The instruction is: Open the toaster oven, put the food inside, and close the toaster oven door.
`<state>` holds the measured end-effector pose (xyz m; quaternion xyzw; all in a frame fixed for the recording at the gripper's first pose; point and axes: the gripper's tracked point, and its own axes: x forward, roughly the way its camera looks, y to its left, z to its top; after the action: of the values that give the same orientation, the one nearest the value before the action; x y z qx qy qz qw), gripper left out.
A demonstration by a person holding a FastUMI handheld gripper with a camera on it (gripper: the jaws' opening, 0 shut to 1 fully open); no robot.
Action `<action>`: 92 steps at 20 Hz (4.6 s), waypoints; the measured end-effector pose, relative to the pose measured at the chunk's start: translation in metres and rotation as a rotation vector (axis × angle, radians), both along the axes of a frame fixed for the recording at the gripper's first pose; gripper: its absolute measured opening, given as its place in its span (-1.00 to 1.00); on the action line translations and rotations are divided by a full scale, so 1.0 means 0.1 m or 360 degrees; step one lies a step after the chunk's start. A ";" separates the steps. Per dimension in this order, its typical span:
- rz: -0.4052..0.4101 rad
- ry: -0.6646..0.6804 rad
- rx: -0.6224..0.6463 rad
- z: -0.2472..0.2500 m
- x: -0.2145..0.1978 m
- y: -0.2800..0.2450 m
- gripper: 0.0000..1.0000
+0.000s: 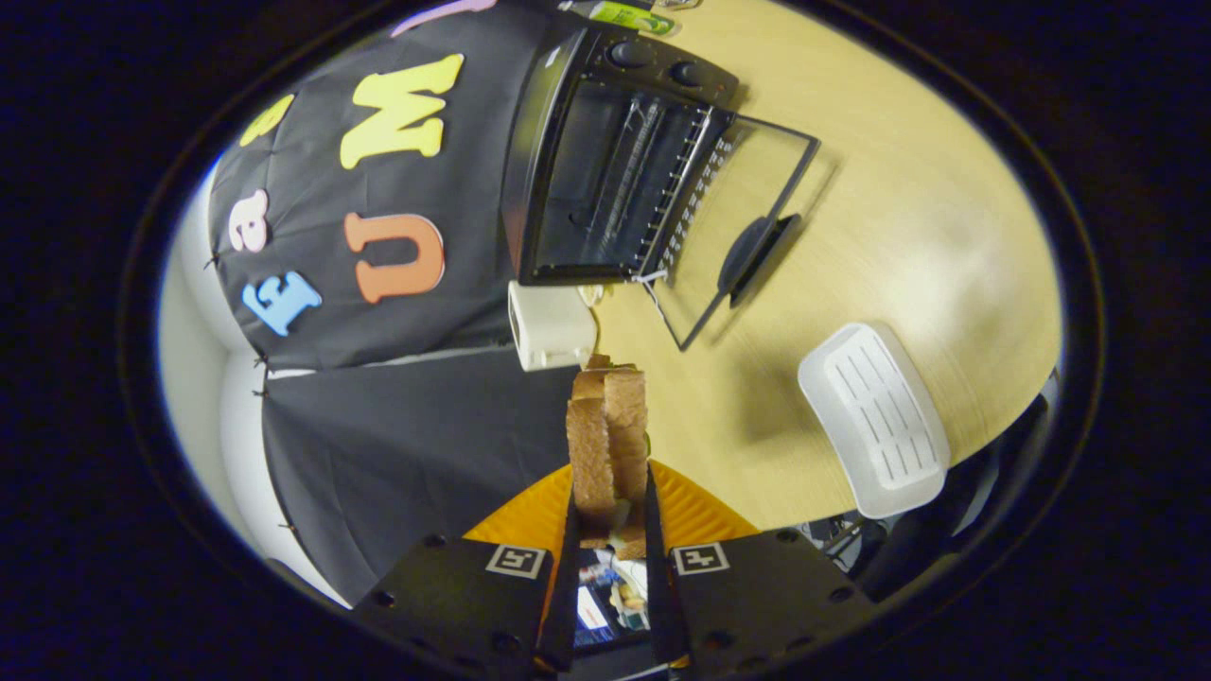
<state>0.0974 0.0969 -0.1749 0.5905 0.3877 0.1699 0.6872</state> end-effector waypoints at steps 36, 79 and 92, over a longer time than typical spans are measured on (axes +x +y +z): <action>-0.1009 -0.0087 0.0074 -0.47 2.61 -0.42 0.04; 0.0174 -0.0303 -0.1618 -0.47 0.59 -0.45 1.00; 0.0284 0.0030 -0.1794 -1.46 0.78 -0.74 1.00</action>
<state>0.1756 0.0233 -0.3208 0.0990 0.4729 -0.0110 0.8755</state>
